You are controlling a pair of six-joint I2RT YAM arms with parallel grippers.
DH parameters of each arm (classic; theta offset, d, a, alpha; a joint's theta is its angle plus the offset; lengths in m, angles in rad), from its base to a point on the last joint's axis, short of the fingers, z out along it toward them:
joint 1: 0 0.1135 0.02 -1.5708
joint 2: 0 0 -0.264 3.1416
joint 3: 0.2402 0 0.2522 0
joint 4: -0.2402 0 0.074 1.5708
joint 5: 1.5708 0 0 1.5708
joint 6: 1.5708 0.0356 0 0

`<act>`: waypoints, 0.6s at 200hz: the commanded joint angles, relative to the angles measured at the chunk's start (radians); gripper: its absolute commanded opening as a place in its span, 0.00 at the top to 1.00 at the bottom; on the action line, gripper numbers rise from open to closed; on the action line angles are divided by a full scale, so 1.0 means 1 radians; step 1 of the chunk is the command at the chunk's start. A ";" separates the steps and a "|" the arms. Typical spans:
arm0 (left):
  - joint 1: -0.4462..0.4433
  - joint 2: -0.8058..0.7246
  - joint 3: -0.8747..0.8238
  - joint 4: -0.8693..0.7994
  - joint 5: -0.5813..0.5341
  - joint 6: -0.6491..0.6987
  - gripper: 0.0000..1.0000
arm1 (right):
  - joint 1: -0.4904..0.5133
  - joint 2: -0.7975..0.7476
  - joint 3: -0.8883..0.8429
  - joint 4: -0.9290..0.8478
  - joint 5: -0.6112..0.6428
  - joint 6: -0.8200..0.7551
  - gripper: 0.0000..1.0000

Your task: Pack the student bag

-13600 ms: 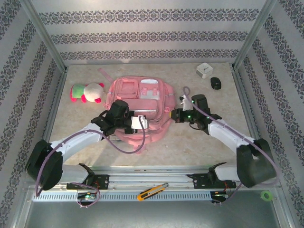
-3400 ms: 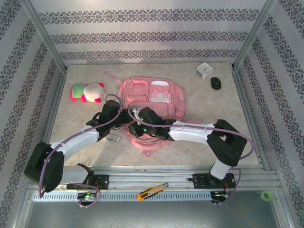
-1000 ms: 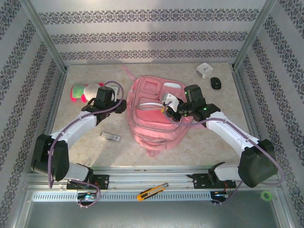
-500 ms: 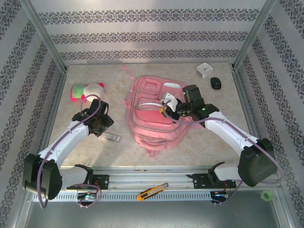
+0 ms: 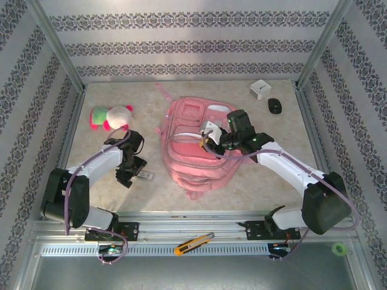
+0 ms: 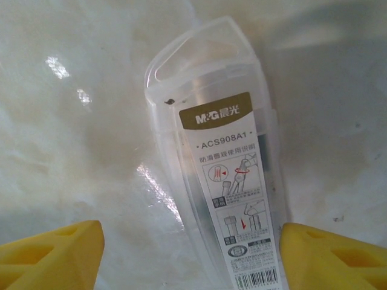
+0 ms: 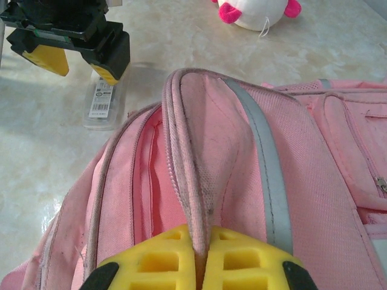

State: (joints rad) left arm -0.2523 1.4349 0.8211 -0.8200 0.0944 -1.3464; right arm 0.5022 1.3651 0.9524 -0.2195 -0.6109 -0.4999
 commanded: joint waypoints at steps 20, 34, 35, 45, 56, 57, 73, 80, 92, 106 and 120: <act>0.015 0.087 0.013 0.040 0.029 -0.040 0.28 | 0.036 -0.003 0.025 0.068 -0.076 -0.017 1.00; 0.016 0.115 0.010 0.059 0.038 -0.046 0.29 | 0.038 -0.009 0.025 0.065 -0.073 -0.018 1.00; 0.016 0.117 0.009 0.061 0.038 -0.046 0.29 | 0.038 -0.009 0.025 0.065 -0.073 -0.018 1.00; 0.017 0.132 0.011 0.069 0.046 -0.049 0.32 | 0.039 -0.014 0.024 0.064 -0.073 -0.017 1.00; 0.017 0.143 0.015 0.071 0.050 -0.049 0.36 | 0.039 -0.020 0.023 0.062 -0.072 -0.019 1.00; 0.018 0.143 0.016 0.070 0.051 -0.049 0.36 | 0.039 -0.020 0.023 0.062 -0.072 -0.019 1.00; 0.018 0.142 0.020 0.068 0.048 -0.046 0.39 | 0.039 -0.028 0.018 0.061 -0.070 -0.024 1.00; 0.018 0.136 0.024 0.063 0.044 -0.046 0.43 | 0.039 -0.031 0.019 0.059 -0.067 -0.025 1.00; 0.018 0.118 0.033 0.040 0.029 -0.047 0.53 | 0.039 -0.034 0.019 0.059 -0.067 -0.025 1.00; 0.018 0.089 0.046 0.012 0.017 -0.042 0.60 | 0.039 -0.038 0.020 0.060 -0.065 -0.026 1.00; 0.019 0.047 0.054 -0.016 0.010 -0.040 0.67 | 0.039 -0.040 0.021 0.061 -0.063 -0.028 1.00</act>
State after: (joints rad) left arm -0.2466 1.5501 0.8452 -0.7536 0.1272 -1.3819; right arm 0.5152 1.3659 0.9524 -0.2195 -0.6060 -0.5030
